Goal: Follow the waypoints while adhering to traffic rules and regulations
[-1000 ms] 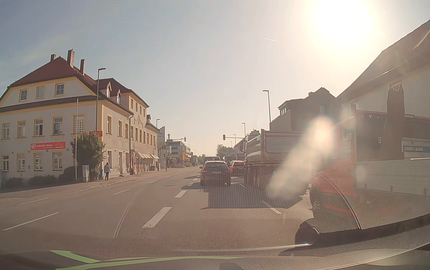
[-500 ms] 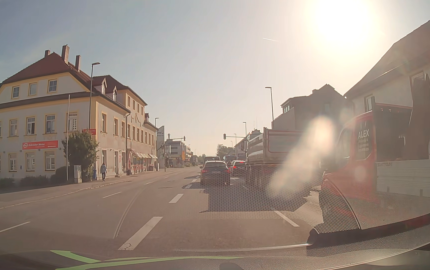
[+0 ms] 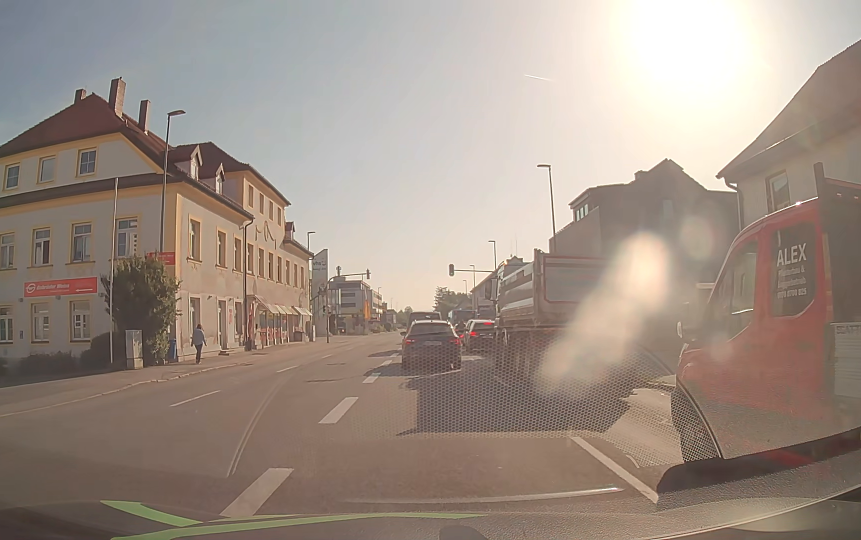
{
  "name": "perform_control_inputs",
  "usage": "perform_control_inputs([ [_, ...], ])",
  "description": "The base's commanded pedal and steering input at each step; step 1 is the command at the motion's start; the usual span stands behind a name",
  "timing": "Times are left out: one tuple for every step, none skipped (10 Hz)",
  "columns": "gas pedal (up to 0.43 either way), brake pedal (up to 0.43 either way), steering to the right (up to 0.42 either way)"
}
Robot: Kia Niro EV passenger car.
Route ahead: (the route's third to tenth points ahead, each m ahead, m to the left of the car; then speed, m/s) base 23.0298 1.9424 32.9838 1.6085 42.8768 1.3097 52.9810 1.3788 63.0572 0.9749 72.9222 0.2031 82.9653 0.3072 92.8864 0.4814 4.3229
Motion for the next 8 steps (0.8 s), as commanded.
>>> perform_control_inputs([
  [0.067,0.0,-0.006],
  [0.067,0.0,-0.007],
  [0.059,0.0,-0.009],
  [0.059,0.0,-0.011],
  [0.047,0.0,-0.011],
  [0.028,0.0,-0.01],
  [0.0,0.0,-0.009],
  [0.0,0.0,-0.008],
])
